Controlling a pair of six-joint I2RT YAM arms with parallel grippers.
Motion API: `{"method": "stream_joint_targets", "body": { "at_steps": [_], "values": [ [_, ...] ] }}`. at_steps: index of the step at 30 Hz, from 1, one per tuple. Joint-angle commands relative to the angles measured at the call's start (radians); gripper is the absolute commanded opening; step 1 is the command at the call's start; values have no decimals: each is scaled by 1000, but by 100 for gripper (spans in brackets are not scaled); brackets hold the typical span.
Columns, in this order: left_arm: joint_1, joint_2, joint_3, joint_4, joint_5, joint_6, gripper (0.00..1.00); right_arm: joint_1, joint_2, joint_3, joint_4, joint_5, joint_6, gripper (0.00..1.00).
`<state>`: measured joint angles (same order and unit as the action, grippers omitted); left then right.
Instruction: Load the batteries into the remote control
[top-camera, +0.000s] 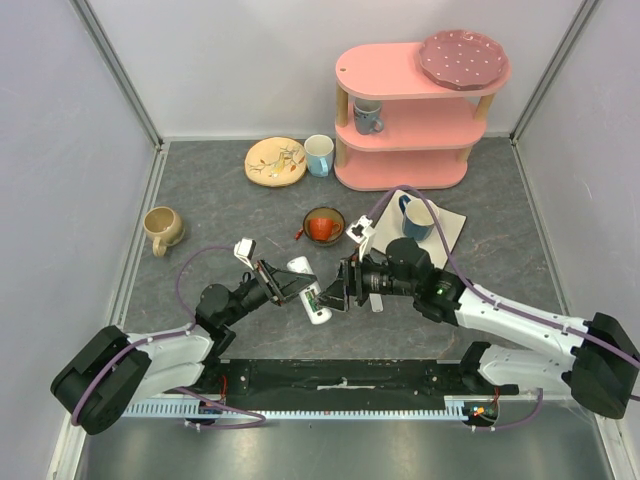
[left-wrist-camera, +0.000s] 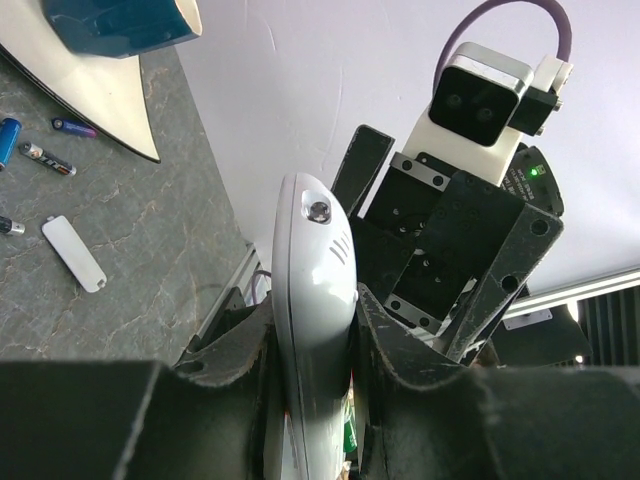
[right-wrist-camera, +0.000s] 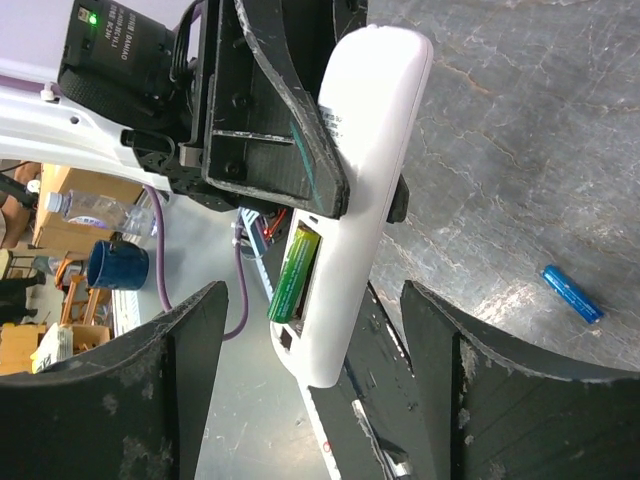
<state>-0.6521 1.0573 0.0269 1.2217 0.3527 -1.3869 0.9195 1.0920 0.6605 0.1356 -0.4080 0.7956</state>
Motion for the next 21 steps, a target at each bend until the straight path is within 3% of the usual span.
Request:
{"method": "stream_joint_targets", "body": {
  "at_steps": [1, 21],
  "values": [
    [-1, -19, 13, 56, 29, -24, 2, -2, 26, -9, 79, -49, 16, 76],
    [-3, -51, 13, 38, 34, -24, 2, -1, 85, -22, 133, -81, 37, 67]
  ]
}}
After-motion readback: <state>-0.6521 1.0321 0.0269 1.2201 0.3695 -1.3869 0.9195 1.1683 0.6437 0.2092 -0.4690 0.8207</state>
